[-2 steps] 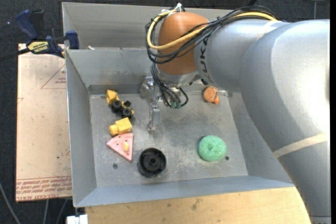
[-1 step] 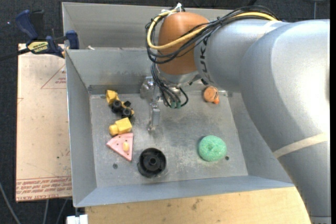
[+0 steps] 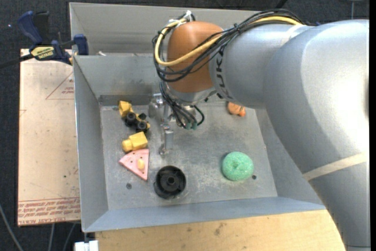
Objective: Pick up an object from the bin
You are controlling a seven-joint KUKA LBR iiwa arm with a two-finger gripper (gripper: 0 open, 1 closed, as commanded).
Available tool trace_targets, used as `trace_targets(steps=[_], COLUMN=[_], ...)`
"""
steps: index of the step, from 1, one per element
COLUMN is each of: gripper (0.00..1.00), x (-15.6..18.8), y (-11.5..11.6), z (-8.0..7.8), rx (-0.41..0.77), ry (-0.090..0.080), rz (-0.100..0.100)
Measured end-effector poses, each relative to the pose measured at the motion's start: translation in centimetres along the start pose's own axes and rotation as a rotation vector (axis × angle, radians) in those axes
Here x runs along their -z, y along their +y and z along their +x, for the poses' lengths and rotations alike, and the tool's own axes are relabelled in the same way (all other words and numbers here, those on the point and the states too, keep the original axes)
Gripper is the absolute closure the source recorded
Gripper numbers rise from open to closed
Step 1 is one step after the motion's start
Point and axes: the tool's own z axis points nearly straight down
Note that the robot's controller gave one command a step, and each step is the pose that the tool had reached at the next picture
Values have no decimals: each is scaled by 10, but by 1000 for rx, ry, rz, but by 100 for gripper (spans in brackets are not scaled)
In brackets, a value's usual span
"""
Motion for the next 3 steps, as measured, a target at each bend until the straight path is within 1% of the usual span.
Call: trace_targets(steps=[1,2,3], gripper=[0,0,0], x=[0,0,0], y=[27,39,62], z=[-8,-8,49], rx=[158,263,445], ry=[1,1,-1], rz=[-4,-2,-3])
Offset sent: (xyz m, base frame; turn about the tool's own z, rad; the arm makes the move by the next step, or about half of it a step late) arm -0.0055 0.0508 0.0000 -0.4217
